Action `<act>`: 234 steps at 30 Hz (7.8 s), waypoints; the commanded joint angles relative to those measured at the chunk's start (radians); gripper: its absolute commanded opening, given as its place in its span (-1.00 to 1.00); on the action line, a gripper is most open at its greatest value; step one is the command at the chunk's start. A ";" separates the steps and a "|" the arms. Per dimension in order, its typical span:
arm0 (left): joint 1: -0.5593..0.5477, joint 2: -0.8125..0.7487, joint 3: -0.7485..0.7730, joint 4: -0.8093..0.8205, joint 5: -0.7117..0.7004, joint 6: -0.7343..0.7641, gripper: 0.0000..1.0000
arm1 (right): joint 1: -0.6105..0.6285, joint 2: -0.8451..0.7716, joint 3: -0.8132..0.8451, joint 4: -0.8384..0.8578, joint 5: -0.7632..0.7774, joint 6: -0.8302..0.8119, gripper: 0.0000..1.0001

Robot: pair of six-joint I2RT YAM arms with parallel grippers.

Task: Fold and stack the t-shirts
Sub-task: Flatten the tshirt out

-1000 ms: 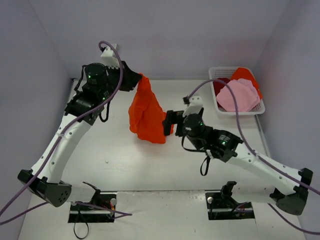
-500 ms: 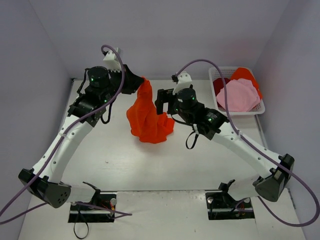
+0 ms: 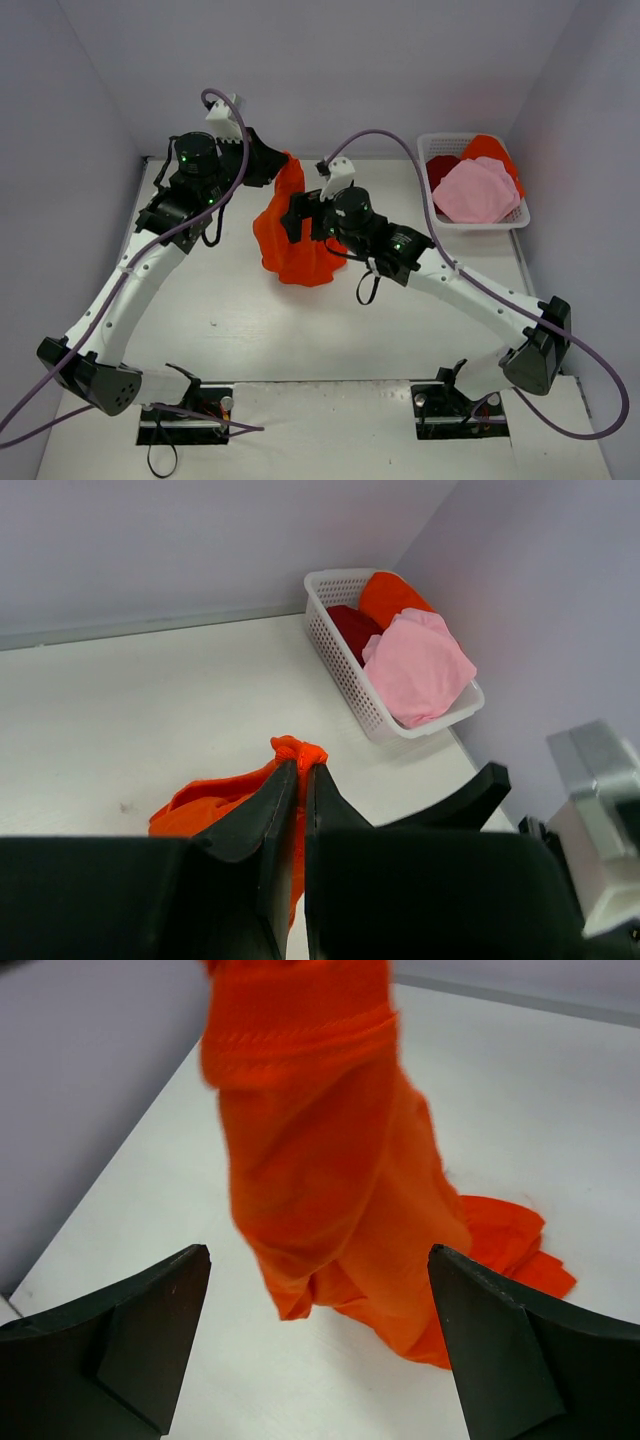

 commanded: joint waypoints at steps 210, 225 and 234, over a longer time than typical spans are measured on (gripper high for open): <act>-0.071 -0.180 -0.371 0.181 -0.041 -0.075 0.65 | -0.103 0.318 1.066 -0.003 0.450 -0.306 -1.00; -0.114 -0.079 -0.534 0.474 -0.012 -0.129 0.65 | -0.101 -0.030 0.685 0.285 0.411 -0.292 -1.00; -0.211 0.041 -0.526 0.557 -0.041 -0.147 0.12 | -0.103 -0.064 0.683 0.281 0.425 -0.338 -1.00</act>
